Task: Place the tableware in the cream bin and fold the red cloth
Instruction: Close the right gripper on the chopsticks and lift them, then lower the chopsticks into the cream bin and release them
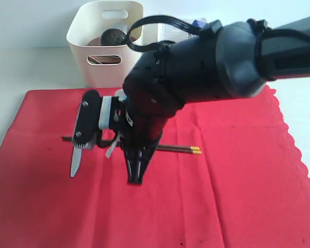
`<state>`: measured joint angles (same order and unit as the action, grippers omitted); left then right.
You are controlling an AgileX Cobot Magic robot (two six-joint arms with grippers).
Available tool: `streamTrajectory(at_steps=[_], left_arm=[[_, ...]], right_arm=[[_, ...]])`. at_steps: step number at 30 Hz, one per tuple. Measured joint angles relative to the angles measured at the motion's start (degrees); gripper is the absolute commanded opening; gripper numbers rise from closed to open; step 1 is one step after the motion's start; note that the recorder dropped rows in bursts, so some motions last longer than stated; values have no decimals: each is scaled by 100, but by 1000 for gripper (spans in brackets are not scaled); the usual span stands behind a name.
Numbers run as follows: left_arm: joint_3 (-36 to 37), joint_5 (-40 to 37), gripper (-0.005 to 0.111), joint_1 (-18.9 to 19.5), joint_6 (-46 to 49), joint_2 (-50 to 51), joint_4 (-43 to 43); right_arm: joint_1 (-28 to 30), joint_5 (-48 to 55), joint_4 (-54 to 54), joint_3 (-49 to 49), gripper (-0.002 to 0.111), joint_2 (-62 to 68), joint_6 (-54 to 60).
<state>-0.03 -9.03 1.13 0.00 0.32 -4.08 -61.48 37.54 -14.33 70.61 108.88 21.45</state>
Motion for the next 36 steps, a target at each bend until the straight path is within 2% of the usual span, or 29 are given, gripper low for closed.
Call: streamTrajectory(at_steps=[4, 9, 14, 18, 25, 36], left_arm=[[0, 0, 0, 0, 0, 0, 0], [0, 0, 0, 0, 0, 0, 0], [0, 0, 0, 0, 0, 0, 0], [0, 0, 0, 0, 0, 0, 0], [0, 0, 0, 0, 0, 0, 0], [0, 0, 0, 0, 0, 0, 0]], right_arm=[[402, -794, -219, 792, 0, 0, -23], [989, -2628, -208, 1369, 0, 0, -201], [1483, -4960, -208, 1631, 0, 304, -1256], [1731, -5723, -208, 2131, 0, 879, -2029], [2034, -5910, -140, 3303, 0, 1974, -3083], [2077, -5398, 417, 3738, 0, 2530, -3167]])
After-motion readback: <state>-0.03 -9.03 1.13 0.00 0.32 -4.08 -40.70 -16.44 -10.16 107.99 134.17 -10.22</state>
